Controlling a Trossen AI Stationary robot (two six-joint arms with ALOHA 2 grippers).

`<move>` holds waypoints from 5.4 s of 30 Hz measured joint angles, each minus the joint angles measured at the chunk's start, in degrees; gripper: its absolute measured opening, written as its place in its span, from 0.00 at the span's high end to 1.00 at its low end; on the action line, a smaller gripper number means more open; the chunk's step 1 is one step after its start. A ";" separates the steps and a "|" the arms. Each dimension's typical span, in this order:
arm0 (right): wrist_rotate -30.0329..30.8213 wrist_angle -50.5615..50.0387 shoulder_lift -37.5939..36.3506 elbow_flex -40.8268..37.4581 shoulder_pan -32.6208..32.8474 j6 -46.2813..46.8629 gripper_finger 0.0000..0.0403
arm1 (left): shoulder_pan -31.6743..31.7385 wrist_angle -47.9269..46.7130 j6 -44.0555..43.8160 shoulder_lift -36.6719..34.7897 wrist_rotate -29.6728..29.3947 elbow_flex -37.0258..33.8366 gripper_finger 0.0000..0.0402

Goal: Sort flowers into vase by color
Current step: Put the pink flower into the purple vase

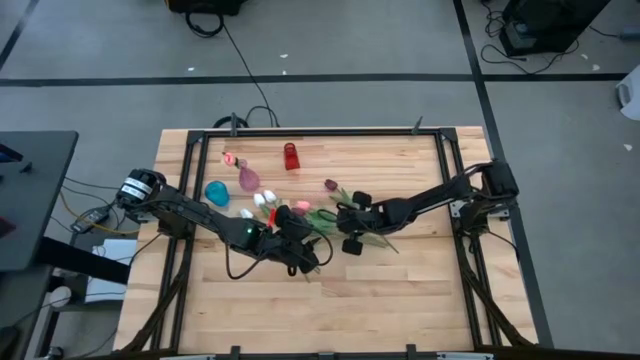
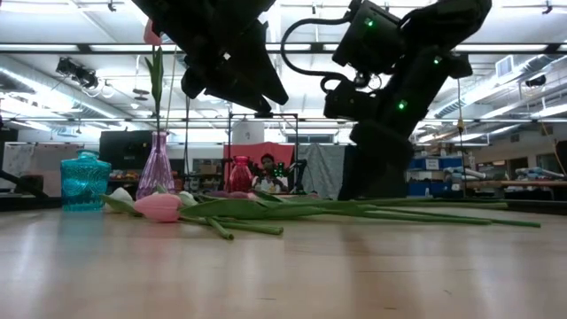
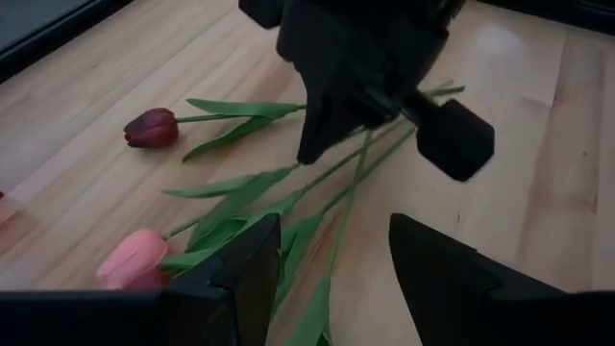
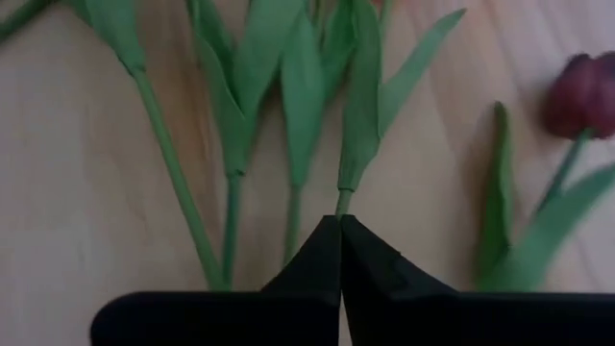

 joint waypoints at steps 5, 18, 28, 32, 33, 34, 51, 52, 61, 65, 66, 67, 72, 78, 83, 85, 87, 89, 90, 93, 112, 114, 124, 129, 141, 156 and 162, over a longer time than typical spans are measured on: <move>2.63 -3.38 -2.27 -0.01 -0.01 -1.42 0.98 | 0.00 -0.03 -0.17 0.00 1.10 0.00 0.50; 8.23 1.00 -19.52 -6.22 -0.84 -6.45 0.99 | -0.02 14.68 -5.68 3.77 4.57 -5.33 0.50; -3.79 36.69 -31.48 -20.63 -0.80 -9.25 0.99 | 4.21 37.57 3.81 6.49 5.16 -7.92 0.50; -4.00 31.30 -31.96 -20.94 -0.86 -8.99 0.99 | 5.40 36.01 3.46 6.49 9.51 -7.91 0.50; -3.92 28.08 -31.86 -20.66 -0.87 -8.96 0.98 | 5.46 34.76 2.80 6.52 9.94 -7.92 0.50; -3.88 25.20 -31.61 -20.51 -0.90 -8.85 0.97 | 5.46 33.74 1.72 6.56 10.09 -7.93 0.50; -8.87 9.67 -6.41 -10.72 -3.87 0.43 0.70 | 5.41 30.28 -1.42 6.56 9.04 -7.91 0.50; -8.55 9.78 -5.47 -10.18 -3.72 0.42 0.69 | 5.40 30.07 -1.43 6.56 9.04 -7.92 0.50; -7.99 9.77 -2.48 -8.01 -3.79 0.91 0.70 | 4.76 28.75 -2.59 6.56 9.02 -7.91 0.50; -7.78 10.13 -0.95 -7.99 -4.47 1.04 0.78 | 4.81 28.21 -2.97 6.56 9.02 -7.91 0.50; -7.80 10.19 -0.61 -7.92 -4.57 1.06 0.81 | 4.81 28.15 -2.97 6.56 9.00 -7.91 0.50; -7.80 10.36 -0.33 -7.87 -4.70 1.06 0.85 | 4.81 28.15 -2.99 6.56 9.00 -7.91 0.50; -6.77 9.43 -1.47 -7.98 -4.86 -0.45 0.97 | 4.81 27.84 -2.99 6.56 9.01 -7.91 0.50; -1.04 5.22 -9.60 -8.18 -4.91 -3.21 0.98 | 4.81 27.82 -3.13 6.56 9.02 -7.91 0.50; 2.05 6.92 -20.10 -10.86 -4.89 -4.69 0.99 | 4.81 29.53 -3.37 6.56 8.15 -7.91 0.50; 2.66 9.51 -24.46 -12.85 -4.76 -5.04 0.99 | 4.81 31.00 -3.23 6.88 7.69 -7.91 0.50; 2.46 13.67 -28.43 -15.41 -4.58 -5.26 0.99 | 4.81 33.84 -2.56 7.76 7.45 -7.93 0.50; 1.84 19.70 -31.88 -18.23 -4.13 -5.37 0.99 | 4.81 38.54 -1.80 9.44 7.31 -7.93 0.50; 1.20 22.98 -33.18 -19.80 -3.94 -5.38 0.99 | 4.86 40.88 -1.03 10.37 7.31 -7.91 0.50; -2.40 33.60 -35.02 -24.30 -3.34 -5.41 0.99 | 5.59 48.87 0.78 13.34 7.35 -7.93 0.50; -8.92 17.15 -15.89 -19.17 -3.84 -2.69 0.76 | 7.46 50.02 0.60 16.37 10.53 -7.91 0.50; -8.61 16.07 -12.90 -17.70 -4.09 -2.73 0.74 | 7.04 49.83 1.05 16.37 10.52 -7.91 0.50; -4.84 16.24 -4.67 -12.48 -4.30 -5.31 0.71 | 5.33 46.28 2.06 14.19 10.53 -7.91 0.50; -5.68 17.11 -2.20 -12.14 -4.89 -6.53 0.75 | 5.22 44.86 2.03 13.53 10.51 -7.91 0.50; -2.44 16.40 -8.68 -12.18 -6.07 -7.90 0.97 | 4.98 44.10 1.62 13.55 10.51 -7.91 0.50; -10.53 49.75 -33.27 -24.67 -3.34 -10.68 0.97 | 6.41 56.02 8.64 13.57 7.65 -7.66 0.50; -15.48 62.39 -31.25 -27.11 -0.71 -9.89 0.96 | 7.13 58.78 19.66 13.57 10.99 -3.42 0.50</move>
